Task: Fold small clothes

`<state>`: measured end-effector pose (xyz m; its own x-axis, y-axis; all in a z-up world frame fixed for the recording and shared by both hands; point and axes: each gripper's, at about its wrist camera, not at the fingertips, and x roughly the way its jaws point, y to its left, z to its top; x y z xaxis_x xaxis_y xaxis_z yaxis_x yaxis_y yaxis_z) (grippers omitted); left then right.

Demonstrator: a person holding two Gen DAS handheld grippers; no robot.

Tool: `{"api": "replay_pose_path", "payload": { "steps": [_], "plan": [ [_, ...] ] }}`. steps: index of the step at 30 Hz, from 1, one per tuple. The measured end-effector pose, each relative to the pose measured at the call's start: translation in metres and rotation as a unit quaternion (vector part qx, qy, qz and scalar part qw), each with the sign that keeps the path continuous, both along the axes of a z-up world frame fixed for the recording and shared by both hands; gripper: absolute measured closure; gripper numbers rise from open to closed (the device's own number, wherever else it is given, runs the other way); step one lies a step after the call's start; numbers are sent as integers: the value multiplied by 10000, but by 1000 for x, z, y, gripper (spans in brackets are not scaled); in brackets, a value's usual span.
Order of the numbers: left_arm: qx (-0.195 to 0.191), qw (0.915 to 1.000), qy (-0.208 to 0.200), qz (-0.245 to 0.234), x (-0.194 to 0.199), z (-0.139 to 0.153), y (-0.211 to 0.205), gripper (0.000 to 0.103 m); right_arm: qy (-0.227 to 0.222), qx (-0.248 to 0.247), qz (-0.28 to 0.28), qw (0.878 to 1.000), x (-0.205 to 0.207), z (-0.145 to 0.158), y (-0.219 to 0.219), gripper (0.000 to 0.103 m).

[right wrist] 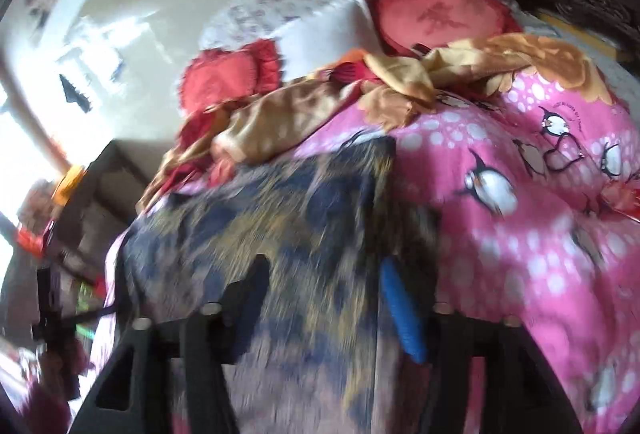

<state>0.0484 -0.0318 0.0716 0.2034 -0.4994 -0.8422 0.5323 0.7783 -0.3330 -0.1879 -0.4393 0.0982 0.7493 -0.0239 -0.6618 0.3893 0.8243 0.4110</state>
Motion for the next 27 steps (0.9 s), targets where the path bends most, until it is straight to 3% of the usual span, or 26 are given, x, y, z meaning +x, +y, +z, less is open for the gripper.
{"api": "replay_pose_path", "payload": {
  "steps": [7,10,13,14,15,16,18,20,22,27],
  "plan": [
    [-21,9977,378,-555,-40,-27,18,51,464,119,287,9984,-62,-35,34,41],
    [-304,9967,476,-585,-47,-31,12,51,361,417,103,9984,-70,-44,34,41],
    [-293,9955,553,-705,-53,-35,1,55,482,460,-19,9978,-66,-53,33,42],
    [-237,9957,479,-750,-54,-35,-1,63,506,468,-35,9976,-65,-55,33,46],
    [-130,9957,410,-817,-54,-35,-3,80,437,548,6,9975,-66,-55,33,63],
    [14,9955,316,-899,-56,-34,-5,81,401,617,64,9973,-66,-56,33,83],
    [50,9952,235,-953,-53,-30,-3,85,588,366,43,9976,-64,-56,36,98],
    [147,9946,24,-1031,-55,-19,-1,87,581,350,28,9977,-67,-51,35,98],
    [216,9935,-174,-1106,-57,-9,4,88,545,32,33,9985,-72,-36,38,98],
    [140,9942,-156,-1056,-57,-9,25,88,605,-383,102,9974,-82,-14,41,98]
  ]
}}
